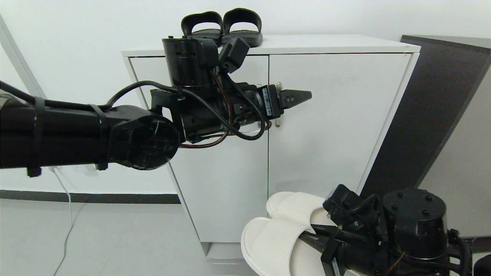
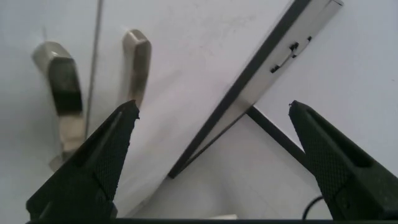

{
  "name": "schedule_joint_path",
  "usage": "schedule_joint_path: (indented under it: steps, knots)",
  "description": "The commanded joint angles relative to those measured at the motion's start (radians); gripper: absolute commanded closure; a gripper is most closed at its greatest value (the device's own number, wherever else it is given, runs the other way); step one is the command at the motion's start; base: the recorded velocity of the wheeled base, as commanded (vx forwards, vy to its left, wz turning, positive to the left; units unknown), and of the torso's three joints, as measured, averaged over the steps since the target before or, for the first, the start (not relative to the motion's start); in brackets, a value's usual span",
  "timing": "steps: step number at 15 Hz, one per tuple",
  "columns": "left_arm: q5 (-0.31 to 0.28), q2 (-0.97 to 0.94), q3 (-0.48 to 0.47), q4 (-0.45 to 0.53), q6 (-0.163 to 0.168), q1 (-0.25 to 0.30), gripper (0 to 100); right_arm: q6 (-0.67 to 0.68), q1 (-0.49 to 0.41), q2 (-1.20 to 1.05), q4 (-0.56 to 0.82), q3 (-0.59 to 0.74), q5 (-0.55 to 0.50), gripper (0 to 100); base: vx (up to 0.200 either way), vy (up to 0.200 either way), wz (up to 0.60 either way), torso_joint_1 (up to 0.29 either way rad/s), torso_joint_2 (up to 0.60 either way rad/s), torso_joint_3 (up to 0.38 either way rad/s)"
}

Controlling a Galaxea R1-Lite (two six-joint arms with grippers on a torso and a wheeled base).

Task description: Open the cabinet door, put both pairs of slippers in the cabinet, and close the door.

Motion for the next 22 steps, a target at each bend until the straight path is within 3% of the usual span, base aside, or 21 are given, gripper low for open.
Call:
schedule_joint_path:
  steps: [1, 4, 10, 11, 16, 18, 22]
  knots:
    - [0.013, 0.008, -0.008, -0.001, 0.003, 0.003, 0, -0.001, 0.001, 0.003, -0.001, 0.000, 0.000, 100, 0.000, 0.000, 0.00, 0.000, 0.00, 0.000]
    - [0.030, 0.029, -0.029, 0.001, 0.012, 0.018, 0, -0.002, 0.001, 0.005, -0.001, 0.000, 0.000, 100, 0.000, 0.000, 0.00, 0.000, 0.00, 0.000]
    - [0.041, 0.126, -0.169, 0.052, 0.010, 0.018, 0, -0.002, 0.002, 0.011, -0.004, 0.004, 0.002, 100, 0.000, 0.000, 0.00, 0.000, 0.00, 0.000]
    - [0.041, 0.126, -0.169, 0.052, 0.010, 0.018, 100, -0.002, 0.002, 0.011, -0.007, 0.004, 0.002, 100, 0.000, 0.000, 0.00, 0.000, 0.00, 0.000]
    - [0.042, 0.086, -0.113, 0.045, 0.009, 0.017, 100, -0.002, 0.005, 0.014, -0.010, 0.018, 0.007, 100, 0.000, 0.000, 0.00, 0.000, 0.00, 0.000]
    - [0.039, 0.026, -0.015, 0.016, 0.010, 0.012, 100, -0.002, 0.017, 0.014, -0.008, 0.020, 0.007, 100, 0.000, 0.000, 0.00, 0.000, 0.00, 0.000]
    - [0.036, -0.058, 0.092, -0.019, 0.010, 0.000, 100, -0.002, 0.034, 0.015, -0.008, 0.029, 0.007, 100, 0.000, 0.000, 0.00, 0.000, 0.00, 0.000]
